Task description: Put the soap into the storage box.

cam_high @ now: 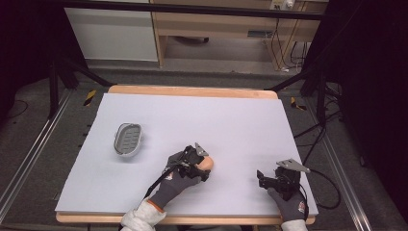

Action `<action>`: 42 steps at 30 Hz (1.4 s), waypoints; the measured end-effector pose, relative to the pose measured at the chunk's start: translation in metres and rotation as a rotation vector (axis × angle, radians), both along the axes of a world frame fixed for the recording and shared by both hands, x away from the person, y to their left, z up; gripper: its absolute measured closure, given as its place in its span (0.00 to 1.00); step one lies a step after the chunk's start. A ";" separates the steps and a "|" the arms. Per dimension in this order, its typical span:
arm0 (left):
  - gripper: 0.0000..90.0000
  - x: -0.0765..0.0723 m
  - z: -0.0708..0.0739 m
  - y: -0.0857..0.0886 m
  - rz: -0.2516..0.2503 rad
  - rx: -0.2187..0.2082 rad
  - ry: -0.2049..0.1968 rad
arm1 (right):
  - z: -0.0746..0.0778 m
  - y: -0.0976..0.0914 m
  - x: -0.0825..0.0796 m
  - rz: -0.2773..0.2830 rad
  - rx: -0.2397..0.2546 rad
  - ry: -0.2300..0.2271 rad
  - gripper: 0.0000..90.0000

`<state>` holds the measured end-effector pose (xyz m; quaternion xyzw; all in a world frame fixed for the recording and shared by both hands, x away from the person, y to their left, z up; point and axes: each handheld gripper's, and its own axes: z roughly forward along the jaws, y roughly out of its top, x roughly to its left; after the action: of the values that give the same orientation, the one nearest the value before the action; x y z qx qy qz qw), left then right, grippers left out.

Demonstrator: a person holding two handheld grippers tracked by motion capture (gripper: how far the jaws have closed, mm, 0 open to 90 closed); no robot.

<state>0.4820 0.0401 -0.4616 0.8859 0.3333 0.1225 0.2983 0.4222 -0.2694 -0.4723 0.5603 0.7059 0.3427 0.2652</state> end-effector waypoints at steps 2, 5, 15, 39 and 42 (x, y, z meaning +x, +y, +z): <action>0.35 -0.002 0.003 0.002 -0.004 -0.002 -0.005 | 0.000 0.000 0.000 0.000 -0.002 0.000 0.09; 0.35 -0.004 0.007 0.005 -0.006 -0.008 -0.014 | 0.000 0.000 0.000 0.000 -0.001 0.000 0.09; 0.35 -0.011 0.018 0.018 0.000 -0.042 -0.033 | 0.000 0.000 0.000 -0.005 -0.001 0.000 0.08; 0.35 -0.021 0.036 0.066 0.048 -0.079 -0.062 | 0.000 0.000 0.000 -0.008 -0.003 -0.001 0.08; 0.35 -0.022 0.037 0.070 0.058 -0.082 -0.067 | 0.000 0.000 0.000 -0.008 -0.004 -0.001 0.08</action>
<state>0.4597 0.1105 -0.4250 0.8584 0.3532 0.1471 0.3417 0.4221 -0.2696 -0.4721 0.5626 0.7040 0.3406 0.2681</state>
